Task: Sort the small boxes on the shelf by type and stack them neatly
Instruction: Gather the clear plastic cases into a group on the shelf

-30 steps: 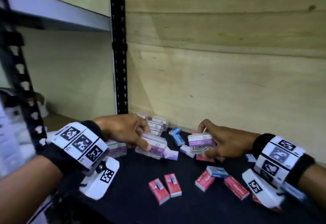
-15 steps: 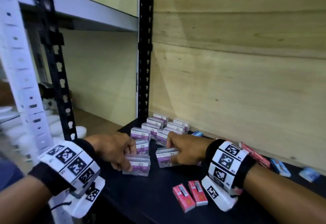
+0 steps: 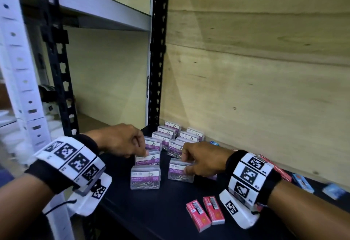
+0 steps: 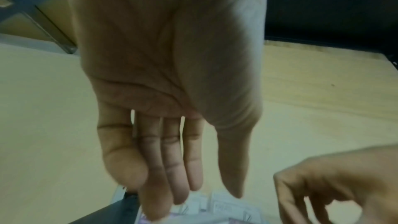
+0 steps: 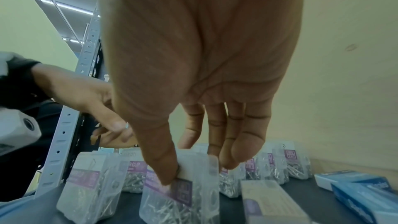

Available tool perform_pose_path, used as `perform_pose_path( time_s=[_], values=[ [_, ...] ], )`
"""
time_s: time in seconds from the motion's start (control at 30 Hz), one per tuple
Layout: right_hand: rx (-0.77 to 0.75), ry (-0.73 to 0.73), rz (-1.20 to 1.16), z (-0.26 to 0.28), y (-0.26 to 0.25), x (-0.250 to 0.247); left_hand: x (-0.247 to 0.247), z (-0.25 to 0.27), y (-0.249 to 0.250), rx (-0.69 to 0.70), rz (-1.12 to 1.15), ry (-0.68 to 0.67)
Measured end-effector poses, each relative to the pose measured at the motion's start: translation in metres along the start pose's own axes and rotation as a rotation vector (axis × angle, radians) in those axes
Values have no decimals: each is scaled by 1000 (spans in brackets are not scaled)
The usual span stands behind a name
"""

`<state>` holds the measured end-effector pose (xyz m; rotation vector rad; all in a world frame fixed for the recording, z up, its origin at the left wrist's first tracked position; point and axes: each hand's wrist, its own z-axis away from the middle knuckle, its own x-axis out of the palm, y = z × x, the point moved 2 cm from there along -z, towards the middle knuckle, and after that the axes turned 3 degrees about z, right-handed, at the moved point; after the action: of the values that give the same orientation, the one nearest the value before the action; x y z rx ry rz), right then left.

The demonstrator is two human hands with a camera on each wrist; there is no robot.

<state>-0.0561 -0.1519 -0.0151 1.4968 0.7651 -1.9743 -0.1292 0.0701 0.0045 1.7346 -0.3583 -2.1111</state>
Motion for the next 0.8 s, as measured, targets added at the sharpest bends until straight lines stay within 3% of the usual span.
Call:
perform_pose_path(
  time_s=[0.37, 0.7, 0.8],
  values=[
    [23, 13, -24, -4, 4, -4, 12, -36, -13, -14, -206, -49],
    [24, 80, -24, -21, -4, -6, 1, -52, -19, 8, -287, 15],
    [19, 93, -8, -25, -6, -7, -5, -47, -15, 41, -359, 95]
  ],
)
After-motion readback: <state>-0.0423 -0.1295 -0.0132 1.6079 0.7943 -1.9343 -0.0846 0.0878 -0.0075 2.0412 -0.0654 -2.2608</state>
